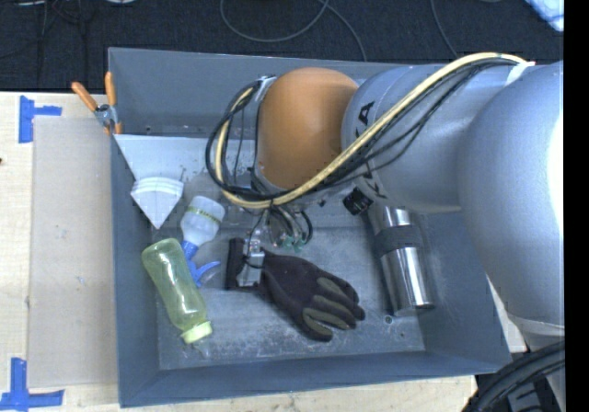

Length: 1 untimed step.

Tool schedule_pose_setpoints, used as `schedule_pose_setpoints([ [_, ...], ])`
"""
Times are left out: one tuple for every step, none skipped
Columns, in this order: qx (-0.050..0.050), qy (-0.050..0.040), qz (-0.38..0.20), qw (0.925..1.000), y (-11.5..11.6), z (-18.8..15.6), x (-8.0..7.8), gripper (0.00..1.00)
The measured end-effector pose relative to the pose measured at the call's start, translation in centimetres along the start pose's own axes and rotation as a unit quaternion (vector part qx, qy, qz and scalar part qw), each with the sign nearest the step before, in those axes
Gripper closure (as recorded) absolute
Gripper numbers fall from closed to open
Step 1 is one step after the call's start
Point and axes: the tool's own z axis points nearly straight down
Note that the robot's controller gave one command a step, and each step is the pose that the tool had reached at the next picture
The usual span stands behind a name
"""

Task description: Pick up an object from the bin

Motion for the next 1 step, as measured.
schedule_pose_setpoints([
  [-0.001, -0.0038, 0.002, 1.0000, -0.06, -0.48, -0.19, 0.00],
])
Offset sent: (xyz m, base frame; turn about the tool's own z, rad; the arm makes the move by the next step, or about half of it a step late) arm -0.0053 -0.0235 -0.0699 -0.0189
